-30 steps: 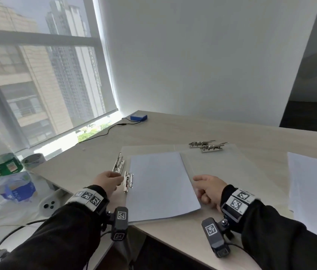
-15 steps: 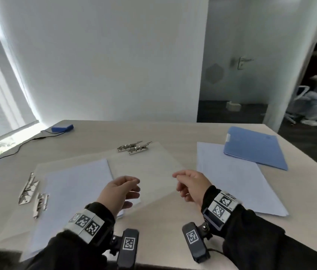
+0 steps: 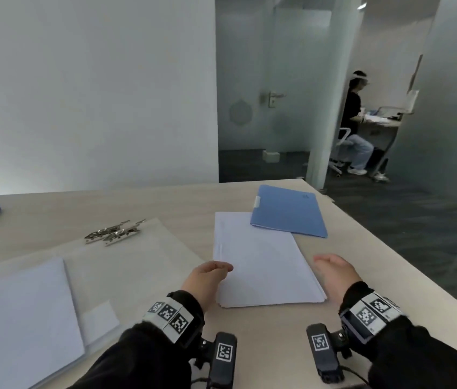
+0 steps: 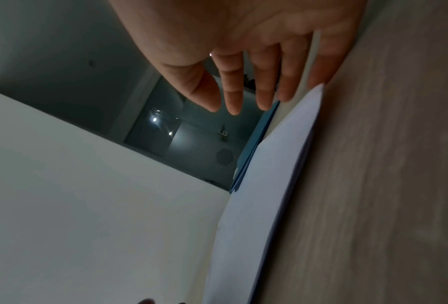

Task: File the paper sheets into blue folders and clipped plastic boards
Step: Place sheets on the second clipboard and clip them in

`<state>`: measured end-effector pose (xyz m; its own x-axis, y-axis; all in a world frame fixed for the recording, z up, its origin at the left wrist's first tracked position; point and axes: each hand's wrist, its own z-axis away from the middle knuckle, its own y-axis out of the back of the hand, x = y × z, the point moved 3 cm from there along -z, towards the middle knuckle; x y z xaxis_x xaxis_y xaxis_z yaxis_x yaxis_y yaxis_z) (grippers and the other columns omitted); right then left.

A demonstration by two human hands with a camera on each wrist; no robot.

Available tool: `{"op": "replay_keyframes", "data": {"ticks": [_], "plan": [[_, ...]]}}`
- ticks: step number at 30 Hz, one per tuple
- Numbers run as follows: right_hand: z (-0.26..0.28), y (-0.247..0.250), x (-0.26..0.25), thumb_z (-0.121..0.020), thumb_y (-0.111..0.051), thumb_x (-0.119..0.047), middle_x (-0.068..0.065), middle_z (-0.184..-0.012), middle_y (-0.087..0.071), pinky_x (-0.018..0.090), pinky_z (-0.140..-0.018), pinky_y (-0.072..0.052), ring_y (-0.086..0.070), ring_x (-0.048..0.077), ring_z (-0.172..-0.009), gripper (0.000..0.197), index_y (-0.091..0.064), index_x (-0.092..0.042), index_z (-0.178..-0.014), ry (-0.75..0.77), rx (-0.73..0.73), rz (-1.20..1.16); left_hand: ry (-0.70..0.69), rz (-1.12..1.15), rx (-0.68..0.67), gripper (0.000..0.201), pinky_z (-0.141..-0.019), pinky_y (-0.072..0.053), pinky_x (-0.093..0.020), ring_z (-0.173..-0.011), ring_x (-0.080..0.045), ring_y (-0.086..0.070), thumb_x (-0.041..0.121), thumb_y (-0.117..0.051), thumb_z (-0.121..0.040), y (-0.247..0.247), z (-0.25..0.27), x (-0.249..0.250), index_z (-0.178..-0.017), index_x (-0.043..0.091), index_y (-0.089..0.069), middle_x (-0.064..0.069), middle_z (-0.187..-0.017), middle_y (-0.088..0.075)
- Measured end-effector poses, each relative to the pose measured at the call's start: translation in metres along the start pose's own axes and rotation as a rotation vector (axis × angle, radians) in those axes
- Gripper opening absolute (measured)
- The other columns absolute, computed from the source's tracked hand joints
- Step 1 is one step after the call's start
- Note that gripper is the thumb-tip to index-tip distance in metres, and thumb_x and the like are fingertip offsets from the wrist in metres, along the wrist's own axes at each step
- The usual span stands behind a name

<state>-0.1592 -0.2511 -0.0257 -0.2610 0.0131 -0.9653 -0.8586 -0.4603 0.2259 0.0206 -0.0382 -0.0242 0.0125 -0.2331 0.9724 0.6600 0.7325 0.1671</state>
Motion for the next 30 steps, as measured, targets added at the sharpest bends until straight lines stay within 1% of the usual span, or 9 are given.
{"op": "replay_keyframes", "data": {"ticks": [2, 4, 6, 10, 15, 18, 20, 25, 30], "plan": [[-0.004, 0.008, 0.007, -0.090, -0.054, -0.014, 0.010, -0.103, -0.066, 0.041, -0.089, -0.051, -0.062, 0.021, -0.090, 0.018, -0.062, -0.016, -0.106, -0.065, -0.035, -0.012, -0.002, -0.065, -0.051, 0.019, -0.072, -0.042, -0.023, -0.091, -0.018, -0.056, 0.012, -0.056, -0.091, -0.013, -0.010, 0.003, -0.099, 0.020, -0.070, -0.003, -0.107, -0.066], [-0.011, 0.012, 0.011, -0.091, -0.053, -0.013, 0.014, -0.106, -0.066, 0.046, -0.095, -0.051, -0.065, 0.030, -0.100, 0.028, -0.057, -0.011, -0.118, -0.113, -0.073, -0.042, 0.021, -0.166, -0.089, 0.026, -0.087, -0.046, -0.026, -0.106, -0.019, -0.058, 0.019, -0.058, -0.090, -0.022, -0.016, 0.002, -0.115, 0.020, -0.066, -0.003, -0.118, -0.065], [-0.013, 0.014, 0.011, -0.092, -0.052, -0.011, 0.020, -0.110, -0.066, 0.046, -0.092, -0.050, -0.065, 0.036, -0.104, 0.029, -0.054, -0.009, -0.121, -0.149, -0.099, -0.071, 0.051, -0.298, -0.097, 0.040, -0.101, -0.045, -0.033, -0.113, -0.020, -0.057, 0.037, -0.058, -0.083, -0.026, -0.020, -0.002, -0.123, 0.031, -0.060, 0.002, -0.125, -0.062], [-0.015, 0.018, 0.013, -0.089, -0.055, -0.007, 0.022, -0.106, -0.068, 0.047, -0.088, -0.055, -0.067, 0.035, -0.097, 0.030, -0.054, -0.010, -0.119, -0.167, -0.105, -0.025, 0.058, -0.437, -0.123, 0.056, -0.102, -0.046, -0.039, -0.113, -0.017, -0.055, 0.054, -0.051, -0.068, -0.027, -0.025, -0.009, -0.123, 0.046, -0.054, 0.007, -0.123, -0.055], [-0.018, 0.021, 0.016, -0.087, -0.055, 0.003, 0.022, -0.082, -0.064, 0.034, -0.060, -0.053, -0.059, 0.029, -0.067, 0.023, -0.059, 0.000, -0.110, -0.233, -0.110, -0.078, 0.056, -0.422, -0.123, 0.056, -0.100, -0.046, -0.035, -0.110, -0.016, -0.058, 0.052, -0.054, -0.068, -0.026, -0.026, -0.008, -0.123, 0.039, -0.057, 0.007, -0.122, -0.060], [-0.025, 0.021, 0.018, -0.074, -0.065, -0.007, 0.021, -0.083, -0.056, 0.035, -0.061, -0.049, -0.054, 0.027, -0.069, 0.020, -0.063, 0.006, -0.089, -0.224, -0.130, -0.003, 0.045, -0.399, -0.125, 0.044, -0.101, -0.042, -0.030, -0.114, -0.016, -0.055, 0.041, -0.058, -0.080, -0.026, -0.025, -0.007, -0.123, 0.031, -0.060, 0.006, -0.124, -0.059], [-0.027, 0.020, 0.018, -0.082, -0.062, -0.006, 0.019, -0.086, -0.059, 0.032, -0.058, -0.050, -0.056, 0.028, -0.071, 0.013, -0.063, 0.006, -0.083, -0.244, -0.124, 0.016, 0.032, -0.380, -0.119, 0.035, -0.103, -0.038, -0.028, -0.117, -0.015, -0.054, 0.034, -0.060, -0.087, -0.026, -0.026, -0.008, -0.121, 0.026, -0.061, 0.006, -0.124, -0.060], [-0.030, 0.020, 0.019, -0.089, -0.060, -0.010, 0.012, -0.082, -0.062, 0.024, -0.048, -0.043, -0.055, 0.025, -0.064, 0.006, -0.061, -0.014, -0.084, -0.211, -0.119, 0.121, 0.024, -0.334, -0.119, 0.031, -0.095, -0.034, -0.022, -0.113, -0.014, -0.055, 0.027, -0.059, -0.091, -0.027, -0.025, -0.009, -0.122, 0.023, -0.062, 0.005, -0.118, -0.062], [-0.032, 0.033, 0.024, -0.087, -0.058, -0.006, 0.015, -0.071, -0.058, 0.018, -0.042, -0.036, -0.047, 0.020, -0.051, 0.007, -0.064, -0.005, -0.084, -0.246, -0.127, 0.164, 0.030, -0.271, -0.097, 0.031, -0.086, -0.036, -0.022, -0.104, -0.012, -0.055, 0.025, -0.060, -0.091, -0.025, -0.024, -0.010, -0.121, 0.021, -0.062, 0.004, -0.114, -0.063]]}}
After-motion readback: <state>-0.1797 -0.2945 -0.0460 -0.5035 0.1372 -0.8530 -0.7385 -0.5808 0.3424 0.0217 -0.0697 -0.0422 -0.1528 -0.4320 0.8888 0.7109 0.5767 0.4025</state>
